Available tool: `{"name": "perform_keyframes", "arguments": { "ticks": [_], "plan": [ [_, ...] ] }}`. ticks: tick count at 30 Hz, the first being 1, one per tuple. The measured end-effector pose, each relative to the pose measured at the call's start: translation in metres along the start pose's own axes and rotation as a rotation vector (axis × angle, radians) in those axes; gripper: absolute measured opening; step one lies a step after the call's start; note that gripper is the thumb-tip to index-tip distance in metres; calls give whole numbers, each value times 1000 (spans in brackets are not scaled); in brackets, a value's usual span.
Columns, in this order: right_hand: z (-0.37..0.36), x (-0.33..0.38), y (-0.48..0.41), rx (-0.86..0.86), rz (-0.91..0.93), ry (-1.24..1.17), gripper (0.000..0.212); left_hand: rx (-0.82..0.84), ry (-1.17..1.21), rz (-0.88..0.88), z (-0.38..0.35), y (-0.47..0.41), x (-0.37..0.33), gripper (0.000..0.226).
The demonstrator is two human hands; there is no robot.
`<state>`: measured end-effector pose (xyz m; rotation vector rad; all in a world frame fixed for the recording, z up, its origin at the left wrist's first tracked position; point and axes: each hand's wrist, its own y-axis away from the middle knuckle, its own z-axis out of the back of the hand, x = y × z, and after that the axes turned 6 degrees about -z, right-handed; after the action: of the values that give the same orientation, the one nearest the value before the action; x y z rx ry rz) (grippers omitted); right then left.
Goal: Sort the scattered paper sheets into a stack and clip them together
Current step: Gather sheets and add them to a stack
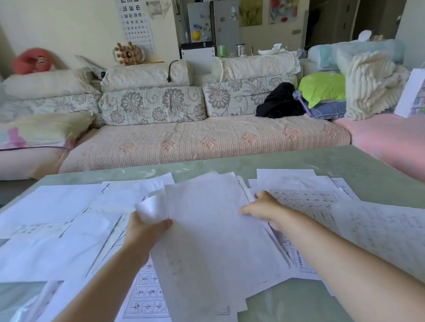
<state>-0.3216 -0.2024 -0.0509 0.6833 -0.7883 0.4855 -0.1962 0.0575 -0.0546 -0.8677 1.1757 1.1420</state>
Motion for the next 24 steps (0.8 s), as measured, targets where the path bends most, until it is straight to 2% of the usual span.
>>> {"name": "perform_keyframes", "arguments": {
  "ticks": [2,4,7,8,10,16,20,22,24],
  "plan": [
    [-11,-5,7,-12,7,-10,44,25,41,39,13,-2,11,62],
    [-17,-12,18,-40,33,3,22,32,-8,21,16,4,15,44],
    [-16,-25,30,-91,52,56,27,19,-320,-122,15,16,12,12],
    [-14,-27,34,-108,52,92,34,17,-400,-164,14,17,12,12],
    [-8,-32,40,-146,53,163,49,7,-495,-208,15,14,14,29],
    [14,-48,38,-326,59,248,38,-106,-525,-325,24,3,12,25],
    [21,-42,41,-442,114,329,28,-95,-423,-231,30,3,10,20],
    [26,-31,41,-485,175,258,23,-90,-475,-245,36,1,9,23],
    [31,-20,40,-388,221,95,28,-93,-423,-223,41,-5,4,21]
  ]
}}
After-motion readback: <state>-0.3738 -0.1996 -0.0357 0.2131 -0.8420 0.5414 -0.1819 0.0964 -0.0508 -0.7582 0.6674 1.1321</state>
